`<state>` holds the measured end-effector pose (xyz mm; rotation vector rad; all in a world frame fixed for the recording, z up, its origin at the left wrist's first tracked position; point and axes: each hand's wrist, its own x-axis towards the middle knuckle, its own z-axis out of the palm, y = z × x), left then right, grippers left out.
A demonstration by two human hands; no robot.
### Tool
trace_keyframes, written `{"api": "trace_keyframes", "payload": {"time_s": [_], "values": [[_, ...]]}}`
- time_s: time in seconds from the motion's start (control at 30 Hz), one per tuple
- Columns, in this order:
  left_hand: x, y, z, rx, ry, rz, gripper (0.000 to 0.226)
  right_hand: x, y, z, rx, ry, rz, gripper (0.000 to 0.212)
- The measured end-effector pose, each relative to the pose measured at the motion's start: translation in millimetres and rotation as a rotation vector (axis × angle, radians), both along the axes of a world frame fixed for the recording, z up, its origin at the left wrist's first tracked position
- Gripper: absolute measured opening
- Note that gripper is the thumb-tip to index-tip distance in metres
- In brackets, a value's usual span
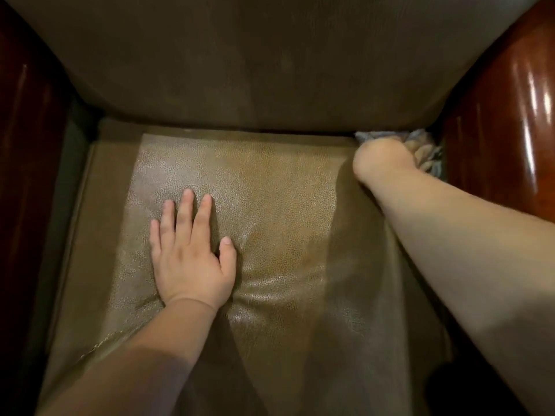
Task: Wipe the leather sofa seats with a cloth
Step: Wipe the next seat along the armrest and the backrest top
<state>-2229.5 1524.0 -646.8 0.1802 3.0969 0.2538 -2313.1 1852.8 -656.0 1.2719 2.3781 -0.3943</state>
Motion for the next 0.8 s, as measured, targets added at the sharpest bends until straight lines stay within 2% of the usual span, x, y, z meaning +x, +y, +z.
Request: {"api": "trace_keyframes", "payload": {"time_s": [0.07,0.17,0.2,0.27,0.3,0.37,0.47,0.53,0.67,0.73,0.8], "values": [[1.1,-0.3,0.8,0.0,-0.012,-0.003,0.076,4.4,-14.5,7.0,0.06,0.054,-0.009,0.074],[0.8,1.2,4.1,-0.018,-0.036,-0.003,0.076,72.6,-85.1,28.9,0.079,0.219,0.432,0.072],[-0.1,1.6,6.8,-0.026,-0.055,0.001,0.076,98.2,-108.0,36.8,0.033,0.212,0.582,0.073],[-3.4,0.0,14.9,-0.059,-0.088,0.001,0.077,114.2,-128.3,45.0,-0.025,0.135,0.745,0.072],[-4.1,-0.5,20.7,-0.067,-0.125,-0.007,0.077,106.2,-123.0,45.3,-0.038,0.118,0.753,0.071],[-7.5,-2.0,35.4,-0.033,-0.196,-0.023,0.076,69.9,-98.6,37.5,-0.003,0.195,0.604,0.069],[-24.2,-18.7,55.0,0.099,-0.304,-0.034,0.065,15.1,-89.9,37.3,0.004,0.161,0.15,0.07],[-39.6,-51.3,61.6,0.13,-0.292,0.01,0.058,-2.5,-133.2,38.0,0.038,0.101,0.006,0.071],[-39.1,-122.4,32.0,0.062,-0.169,0.169,0.069,-50.9,-256.7,38.7,-0.045,0.082,0.187,0.073],[-27.8,-126.9,13.9,0.082,-0.086,0.174,0.076,-88.0,-303.7,38.1,-0.137,0.073,0.236,0.068],[-23.7,-124.6,2.7,0.073,-0.035,0.143,0.078,-101.9,-327.2,31.7,-0.127,0.033,0.3,0.066]]}}
